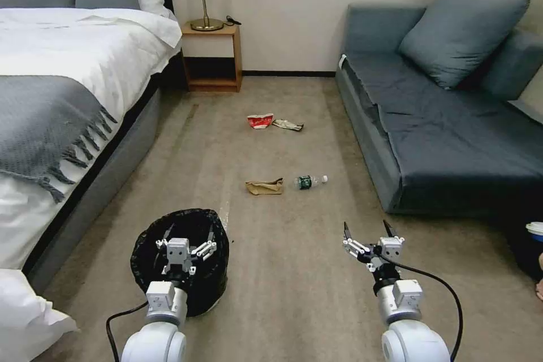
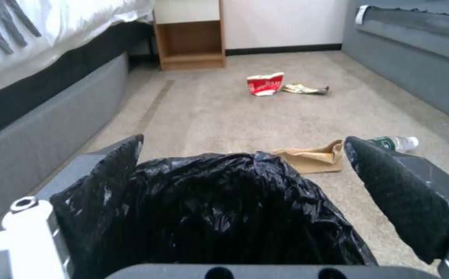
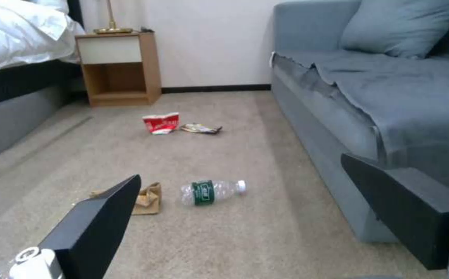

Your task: Pick up the trash bin, then pick up the garbage on the floor and place it into the trash bin.

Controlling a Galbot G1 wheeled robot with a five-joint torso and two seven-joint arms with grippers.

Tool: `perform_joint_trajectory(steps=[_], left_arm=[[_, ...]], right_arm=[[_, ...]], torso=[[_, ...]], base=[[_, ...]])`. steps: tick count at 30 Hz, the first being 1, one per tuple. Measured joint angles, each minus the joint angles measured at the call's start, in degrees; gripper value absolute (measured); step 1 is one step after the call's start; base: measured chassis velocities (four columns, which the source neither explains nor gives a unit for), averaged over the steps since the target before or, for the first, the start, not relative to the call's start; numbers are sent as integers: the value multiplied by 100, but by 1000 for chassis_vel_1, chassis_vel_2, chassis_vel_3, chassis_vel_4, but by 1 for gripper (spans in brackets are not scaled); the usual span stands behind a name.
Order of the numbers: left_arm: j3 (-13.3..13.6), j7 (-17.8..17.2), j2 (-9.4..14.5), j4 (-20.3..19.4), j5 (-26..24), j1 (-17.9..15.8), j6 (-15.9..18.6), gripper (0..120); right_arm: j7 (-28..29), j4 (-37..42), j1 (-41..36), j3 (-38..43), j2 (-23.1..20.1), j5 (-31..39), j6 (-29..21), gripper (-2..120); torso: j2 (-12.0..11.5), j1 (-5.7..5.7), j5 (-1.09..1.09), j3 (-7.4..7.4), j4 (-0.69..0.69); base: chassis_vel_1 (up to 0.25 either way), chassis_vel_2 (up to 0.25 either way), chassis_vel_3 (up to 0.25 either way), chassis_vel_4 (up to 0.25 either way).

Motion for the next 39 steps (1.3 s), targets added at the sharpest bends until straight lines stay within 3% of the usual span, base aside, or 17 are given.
perform_joint_trajectory(steps=[8,12,13,18,19,21,22,24,25,27,32,39], left_arm=[[3,-88,34,-17,-74,-11,114,100],[13,-712,255,-248,-534,-101,868,100],[13,-712,255,-248,-534,-101,868,100],[33,-1538,548,-549,-1150,-220,1873,100],[33,-1538,548,-549,-1150,-220,1873,100],[36,-1805,653,-659,-1321,-265,2189,100],[-7,-1939,820,-798,-1313,-359,2316,100],[-45,-1987,915,-874,-1270,-416,2340,100],[-65,-2011,968,-912,-1228,-439,2364,99],[-62,-2009,1012,-951,-1172,-468,2375,99],[-85,-2007,1106,-980,-1141,-486,2397,99],[-178,-2128,1275,-997,-1309,-431,2536,99]], right_arm=[[65,54,-32,-50,13,140,-145,100],[511,487,-296,-425,135,1066,-1098,100],[511,487,-296,-425,135,1066,-1098,100],[355,457,-324,-521,118,1307,-1343,100],[355,457,-324,-521,118,1307,-1343,100],[334,437,-300,-513,103,1316,-1305,100],[318,435,-276,-495,83,1326,-1278,100],[303,435,-254,-477,67,1332,-1258,100],[294,430,-232,-462,50,1338,-1242,100],[283,391,-214,-447,29,1340,-1225,100],[279,303,-207,-412,29,1339,-1202,100],[279,269,-190,-373,4,1336,-1188,100]], torso=[[0,0,-1,0,0],[0,0,-1,0,0],[0,0,-1,0,0],[0,0,0,0,0],[0,0,0,0,0],[0,0,-2,0,1],[0,0,-5,1,0],[1,0,3,0,-3],[1,0,3,1,2],[1,0,-5,1,1],[1,0,-2,1,0],[1,0,-1,1,0]], base=[[0,0,0,0],[0,0,0,0],[0,0,0,0],[0,0,0,0],[0,0,0,0],[0,0,0,0],[0,0,0,0],[0,0,0,0],[0,0,0,0],[0,0,0,0],[0,0,0,0],[0,0,0,0]])
